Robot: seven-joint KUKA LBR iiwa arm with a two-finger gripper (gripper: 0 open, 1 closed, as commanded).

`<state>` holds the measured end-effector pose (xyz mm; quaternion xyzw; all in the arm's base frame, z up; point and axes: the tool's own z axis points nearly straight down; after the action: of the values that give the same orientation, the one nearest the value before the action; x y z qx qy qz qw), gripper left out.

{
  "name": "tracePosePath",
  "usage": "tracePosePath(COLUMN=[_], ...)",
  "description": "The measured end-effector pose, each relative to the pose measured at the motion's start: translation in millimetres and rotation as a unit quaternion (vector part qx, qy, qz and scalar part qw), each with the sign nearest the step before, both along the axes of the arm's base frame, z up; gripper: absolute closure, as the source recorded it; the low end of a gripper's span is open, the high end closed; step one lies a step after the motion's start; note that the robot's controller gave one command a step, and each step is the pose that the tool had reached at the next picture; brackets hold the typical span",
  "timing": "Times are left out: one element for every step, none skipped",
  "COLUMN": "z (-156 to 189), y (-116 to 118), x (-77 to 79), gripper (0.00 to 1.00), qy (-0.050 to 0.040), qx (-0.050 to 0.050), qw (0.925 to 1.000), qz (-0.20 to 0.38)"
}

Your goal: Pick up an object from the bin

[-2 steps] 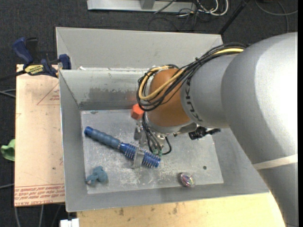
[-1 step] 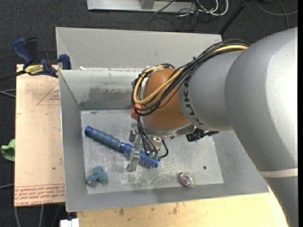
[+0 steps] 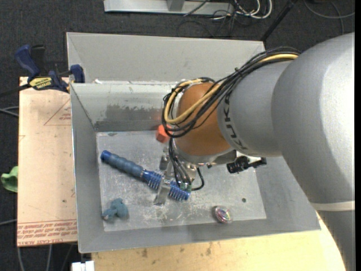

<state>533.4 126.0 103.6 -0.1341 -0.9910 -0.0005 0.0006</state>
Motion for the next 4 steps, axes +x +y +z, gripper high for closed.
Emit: tracePosePath(z=[-36, -36, -35, 15], y=[-13, -12, -13, -12], x=[1.7, 2.0, 2.4, 3.6], gripper=[0.0, 0.0, 1.0, 1.0], qy=[0.0013, -0.0003, -0.0013, -0.0026], qx=[0.0, 0.0, 0.0, 0.001], qw=[0.9997, 0.9997, 0.9997, 0.9997], qz=[-0.025, -0.024, -0.025, -0.024])
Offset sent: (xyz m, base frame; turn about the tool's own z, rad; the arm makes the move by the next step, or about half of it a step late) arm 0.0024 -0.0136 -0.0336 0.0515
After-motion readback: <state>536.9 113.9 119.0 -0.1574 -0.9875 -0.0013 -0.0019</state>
